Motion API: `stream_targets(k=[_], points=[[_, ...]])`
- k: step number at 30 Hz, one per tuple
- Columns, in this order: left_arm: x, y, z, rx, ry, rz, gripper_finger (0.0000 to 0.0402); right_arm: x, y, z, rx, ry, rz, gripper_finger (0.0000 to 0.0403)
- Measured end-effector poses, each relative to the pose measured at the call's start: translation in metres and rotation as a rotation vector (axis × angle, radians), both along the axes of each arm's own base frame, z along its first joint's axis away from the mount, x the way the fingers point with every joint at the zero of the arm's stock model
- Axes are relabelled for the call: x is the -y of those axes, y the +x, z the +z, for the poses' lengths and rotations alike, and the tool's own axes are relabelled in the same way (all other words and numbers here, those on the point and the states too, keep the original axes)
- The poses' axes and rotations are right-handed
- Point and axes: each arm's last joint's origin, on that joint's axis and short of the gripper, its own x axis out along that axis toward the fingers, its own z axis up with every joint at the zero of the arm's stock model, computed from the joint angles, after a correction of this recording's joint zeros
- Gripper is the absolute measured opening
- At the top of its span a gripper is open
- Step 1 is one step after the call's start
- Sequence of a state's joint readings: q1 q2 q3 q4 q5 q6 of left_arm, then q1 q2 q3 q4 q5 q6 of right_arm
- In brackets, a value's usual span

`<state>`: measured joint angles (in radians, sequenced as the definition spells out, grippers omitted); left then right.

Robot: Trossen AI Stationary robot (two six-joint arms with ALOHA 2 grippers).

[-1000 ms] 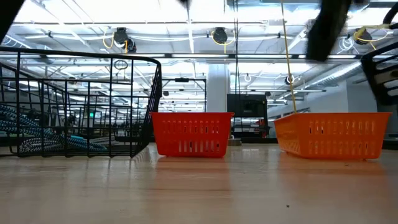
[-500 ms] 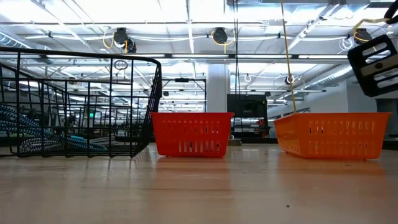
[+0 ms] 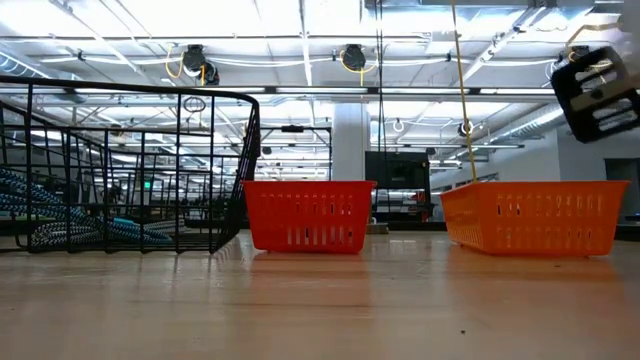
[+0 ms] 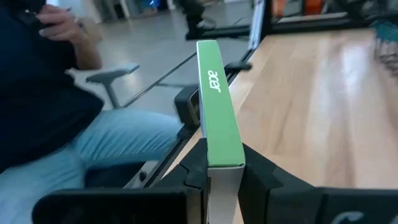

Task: Pick and place items into bin
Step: Put the white card reader box into the orange basket

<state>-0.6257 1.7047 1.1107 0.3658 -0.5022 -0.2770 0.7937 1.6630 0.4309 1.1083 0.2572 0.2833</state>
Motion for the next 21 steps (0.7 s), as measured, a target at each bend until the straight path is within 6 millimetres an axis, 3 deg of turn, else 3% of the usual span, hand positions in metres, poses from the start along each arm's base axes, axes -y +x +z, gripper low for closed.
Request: stream_targets(k=[6,9,14,21], points=[[-0.028,-0.06,-0.002,0.182,-0.009,-0.061,0.0031,0.006,-0.001,0.022,0.086,0.013,-0.137,0.0042],[-0.039,-0.08,-0.005,0.246,-0.039,-0.12,0.0031,0.013,-0.002,0.031,0.11,-0.036,-0.28,0.0042],[-0.048,-0.091,-0.011,0.269,-0.092,-0.134,0.0031,0.028,-0.008,0.039,0.097,-0.141,-0.549,0.0042],[-0.047,-0.091,-0.013,0.249,-0.132,-0.136,0.0031,0.041,-0.015,0.051,0.112,-0.209,-0.765,0.0043]])
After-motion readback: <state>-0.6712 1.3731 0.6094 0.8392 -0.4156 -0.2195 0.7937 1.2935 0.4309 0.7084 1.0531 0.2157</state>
